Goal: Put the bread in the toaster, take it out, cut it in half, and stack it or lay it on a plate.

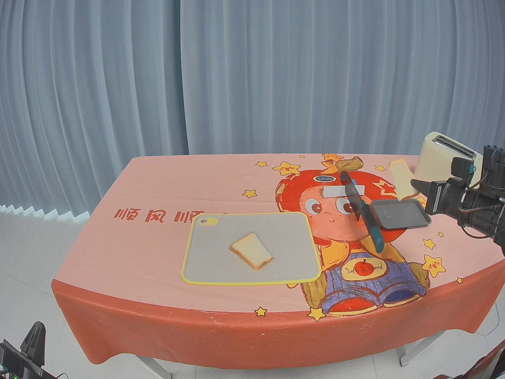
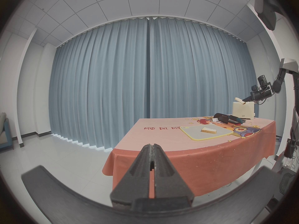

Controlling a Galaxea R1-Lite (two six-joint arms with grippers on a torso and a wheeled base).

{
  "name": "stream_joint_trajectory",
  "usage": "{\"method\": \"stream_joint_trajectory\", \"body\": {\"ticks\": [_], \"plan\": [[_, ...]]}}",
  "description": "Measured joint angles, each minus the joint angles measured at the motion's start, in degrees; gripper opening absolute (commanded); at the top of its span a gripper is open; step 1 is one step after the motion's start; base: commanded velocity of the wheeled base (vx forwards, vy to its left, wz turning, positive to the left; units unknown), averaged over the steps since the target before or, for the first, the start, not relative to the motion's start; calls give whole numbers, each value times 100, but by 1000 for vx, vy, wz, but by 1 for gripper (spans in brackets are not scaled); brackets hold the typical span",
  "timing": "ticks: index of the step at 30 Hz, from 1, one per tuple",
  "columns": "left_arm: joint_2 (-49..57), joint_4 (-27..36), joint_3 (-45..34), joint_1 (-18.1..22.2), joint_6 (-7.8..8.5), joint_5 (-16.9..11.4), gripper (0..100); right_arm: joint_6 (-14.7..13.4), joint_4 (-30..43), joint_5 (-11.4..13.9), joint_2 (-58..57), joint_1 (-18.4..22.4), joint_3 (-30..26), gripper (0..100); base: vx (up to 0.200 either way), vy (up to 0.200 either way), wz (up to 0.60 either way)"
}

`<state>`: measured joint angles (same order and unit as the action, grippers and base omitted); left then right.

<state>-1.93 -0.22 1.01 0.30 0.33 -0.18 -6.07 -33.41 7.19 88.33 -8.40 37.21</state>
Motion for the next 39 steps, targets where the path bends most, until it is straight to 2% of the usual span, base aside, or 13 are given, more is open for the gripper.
{"method": "stream_joint_trajectory", "body": {"ticks": [6, 12, 22, 39], "plan": [[0, -2, 0, 0, 0, 2, 0, 126, -2, 284, 340, 347, 581, 0, 0, 0, 0], [0, -2, 0, -1, 2, 2, 0, 145, -20, 681, 624, 557, 857, 0, 0, 0, 0], [0, -2, 0, -1, 2, 2, 0, 167, -46, 714, 1086, 1008, 1198, 0, 0, 0, 0], [0, -2, 0, -1, 0, 2, 0, 290, -46, 709, 1742, 1098, 1301, 0, 0, 0, 0]]}}
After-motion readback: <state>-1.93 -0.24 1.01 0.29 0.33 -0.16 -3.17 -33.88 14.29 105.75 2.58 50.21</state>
